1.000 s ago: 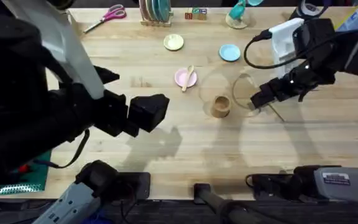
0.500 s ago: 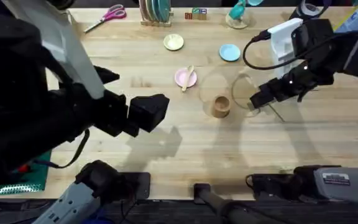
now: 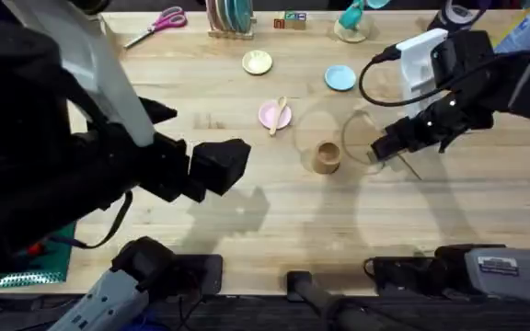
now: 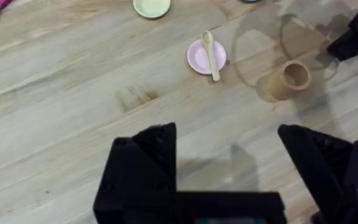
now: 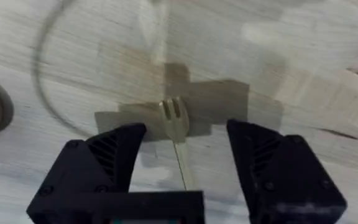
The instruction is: Pick up a utensil and set it on the pink plate, then put the other utensil in the container.
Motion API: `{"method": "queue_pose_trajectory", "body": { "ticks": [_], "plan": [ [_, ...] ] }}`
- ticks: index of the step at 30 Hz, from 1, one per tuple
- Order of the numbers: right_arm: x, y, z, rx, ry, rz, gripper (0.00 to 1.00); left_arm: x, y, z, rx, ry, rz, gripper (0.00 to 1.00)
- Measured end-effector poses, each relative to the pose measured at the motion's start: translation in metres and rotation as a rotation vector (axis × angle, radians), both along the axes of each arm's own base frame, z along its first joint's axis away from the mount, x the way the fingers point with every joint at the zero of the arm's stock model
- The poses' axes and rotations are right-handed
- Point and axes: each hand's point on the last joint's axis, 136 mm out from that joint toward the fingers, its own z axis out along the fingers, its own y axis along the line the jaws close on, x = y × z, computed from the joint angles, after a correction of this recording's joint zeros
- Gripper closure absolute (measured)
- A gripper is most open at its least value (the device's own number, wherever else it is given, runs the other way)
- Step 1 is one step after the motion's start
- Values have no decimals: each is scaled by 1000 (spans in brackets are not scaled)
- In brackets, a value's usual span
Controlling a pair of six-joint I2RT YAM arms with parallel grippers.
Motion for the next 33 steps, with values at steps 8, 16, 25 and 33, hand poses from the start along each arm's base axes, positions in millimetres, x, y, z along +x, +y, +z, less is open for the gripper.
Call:
{"method": "queue_pose_trajectory", "body": {
  "ticks": [8,16,25,33],
  "plan": [
    [-3,6,-2,46,10,-4,501,0,0,0,0,0,0,6],
    [-1,7,0,47,1,1,895,0,0,0,0,0,0,6],
    [-1,7,0,46,0,1,951,0,0,0,0,0,0,6],
    [-1,7,0,48,-1,1,956,0,0,0,0,0,0,6]
  ]
}}
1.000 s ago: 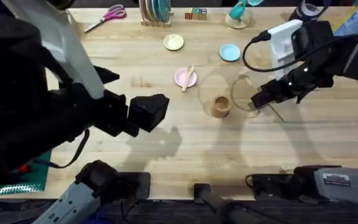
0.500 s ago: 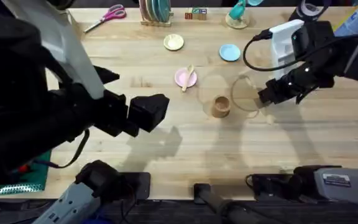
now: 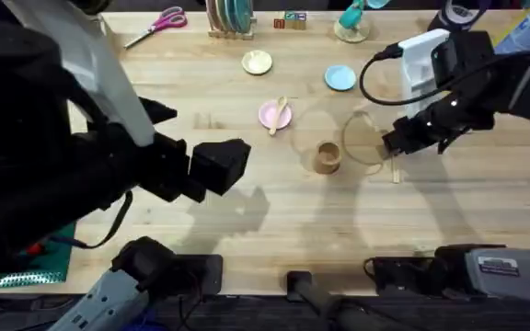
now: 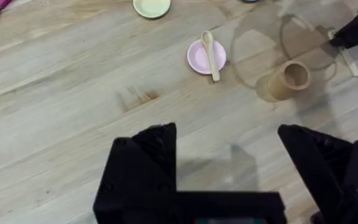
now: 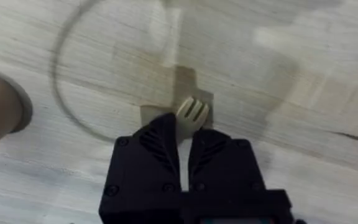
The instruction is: Pick up a utensil and set it on the pink plate, then put the other utensil in the container.
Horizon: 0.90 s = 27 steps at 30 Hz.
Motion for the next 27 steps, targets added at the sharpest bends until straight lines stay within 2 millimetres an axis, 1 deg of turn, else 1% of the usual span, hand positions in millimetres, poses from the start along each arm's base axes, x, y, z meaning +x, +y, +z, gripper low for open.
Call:
{"method": "queue_pose_trajectory", "body": {
  "ticks": [19,27],
  "plan": [
    [2,0,0,1,-8,0,967,0,0,0,0,0,0,6],
    [9,0,2,1,-32,0,970,0,0,0,0,0,0,6]
  ]
}}
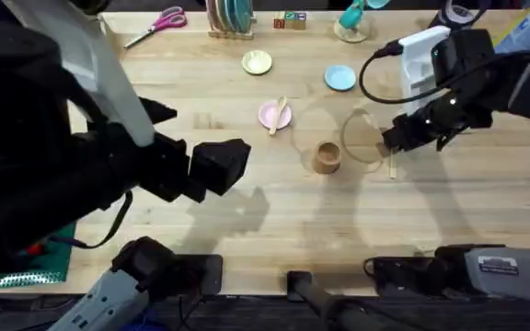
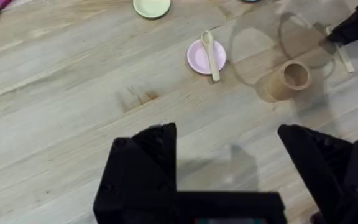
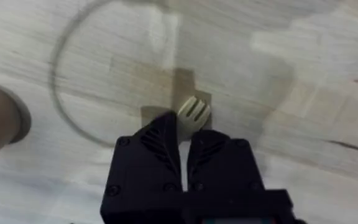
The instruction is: Pick up a utensil and set it on the pink plate, then put the other utensil in the container.
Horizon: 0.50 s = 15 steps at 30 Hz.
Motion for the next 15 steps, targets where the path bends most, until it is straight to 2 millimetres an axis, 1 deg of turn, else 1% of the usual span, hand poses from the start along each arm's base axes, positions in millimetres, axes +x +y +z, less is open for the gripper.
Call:
{"method": "queue_pose_trajectory", "body": {
  "ticks": [9,12,15],
  "plan": [
    [17,0,8,-2,-55,-1,969,0,0,0,0,0,0,6],
    [32,1,23,-2,-137,0,969,0,0,0,0,0,0,6],
    [46,4,47,0,-244,10,969,0,0,0,0,0,0,6]
  ]
}}
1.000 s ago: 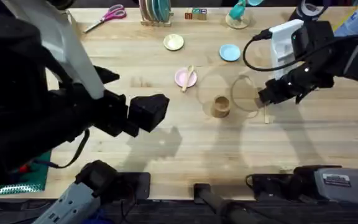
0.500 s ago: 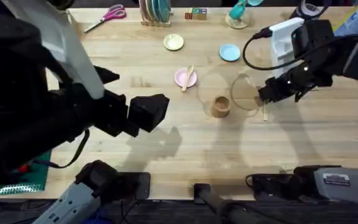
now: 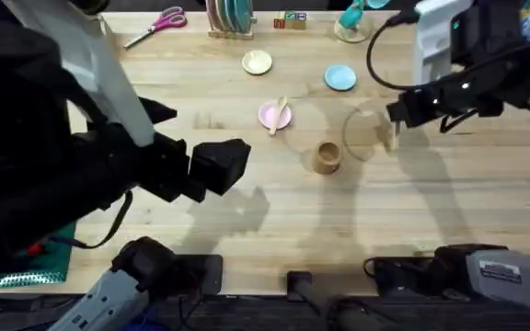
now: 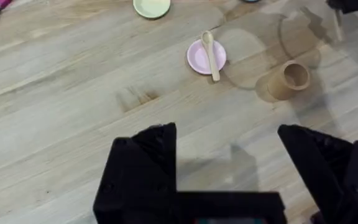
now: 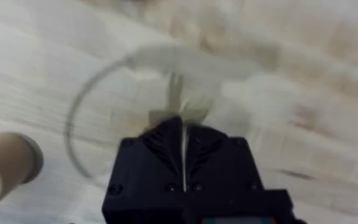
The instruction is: Pick up a utensil and set it on the pink plate, then put the other utensil in the container.
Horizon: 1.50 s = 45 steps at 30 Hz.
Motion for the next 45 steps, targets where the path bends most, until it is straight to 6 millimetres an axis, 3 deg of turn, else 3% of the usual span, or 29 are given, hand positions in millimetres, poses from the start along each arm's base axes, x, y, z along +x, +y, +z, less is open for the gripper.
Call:
{"method": "queue_pose_trajectory", "body": {
  "ticks": [7,12,24,27,29,34,36,41,45],
  "plan": [
    [18,17,48,13,-195,45,971,0,0,0,0,0,0,6],
    [20,27,68,22,-268,74,971,0,0,0,0,0,0,7],
    [18,30,73,24,-282,82,964,0,0,0,0,0,0,6],
    [18,30,73,24,-282,82,922,0,0,0,0,0,0,6],
    [18,30,73,26,-279,79,798,0,0,0,0,0,0,6],
    [15,29,71,30,-264,70,68,0,0,0,0,0,0,6],
    [14,29,70,35,-259,62,8,0,0,0,0,0,0,6],
    [17,26,60,62,-226,5,4,0,0,0,0,0,0,6],
    [32,21,55,119,-196,-113,3,0,0,0,0,0,0,6]
  ]
}}
